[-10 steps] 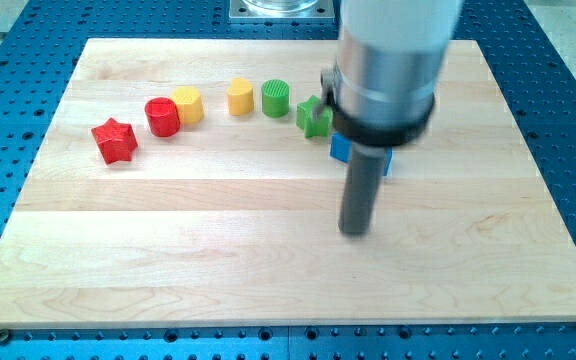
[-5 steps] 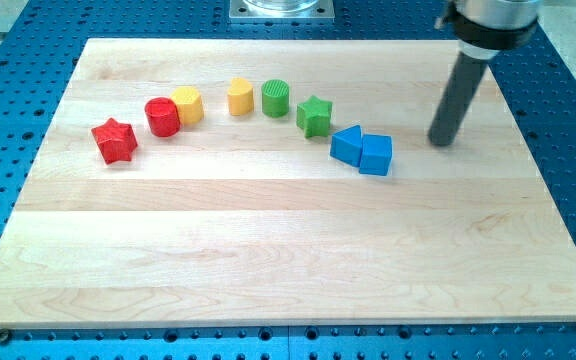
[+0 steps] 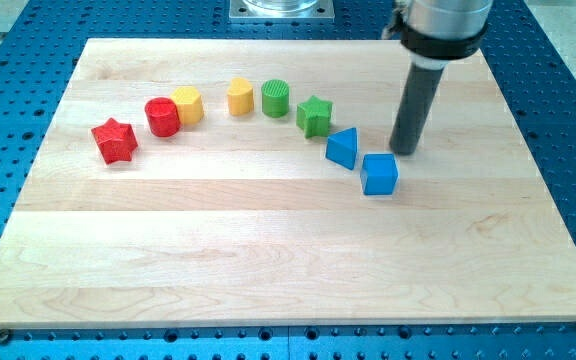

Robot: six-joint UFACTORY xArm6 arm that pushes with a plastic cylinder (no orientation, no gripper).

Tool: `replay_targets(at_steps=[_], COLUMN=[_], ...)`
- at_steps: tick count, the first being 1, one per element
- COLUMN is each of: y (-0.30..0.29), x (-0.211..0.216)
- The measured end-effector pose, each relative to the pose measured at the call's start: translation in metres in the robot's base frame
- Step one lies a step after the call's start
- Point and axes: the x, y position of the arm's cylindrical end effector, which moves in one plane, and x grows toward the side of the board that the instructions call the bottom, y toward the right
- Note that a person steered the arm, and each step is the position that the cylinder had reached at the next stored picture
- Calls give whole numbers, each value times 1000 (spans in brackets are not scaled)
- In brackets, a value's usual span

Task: Slide the blue cube to the bottom right of the blue triangle

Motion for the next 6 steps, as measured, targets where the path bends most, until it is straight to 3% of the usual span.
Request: replay_targets(at_steps=[1,4,6], y=[22,20,-17], x=[-8,89,92])
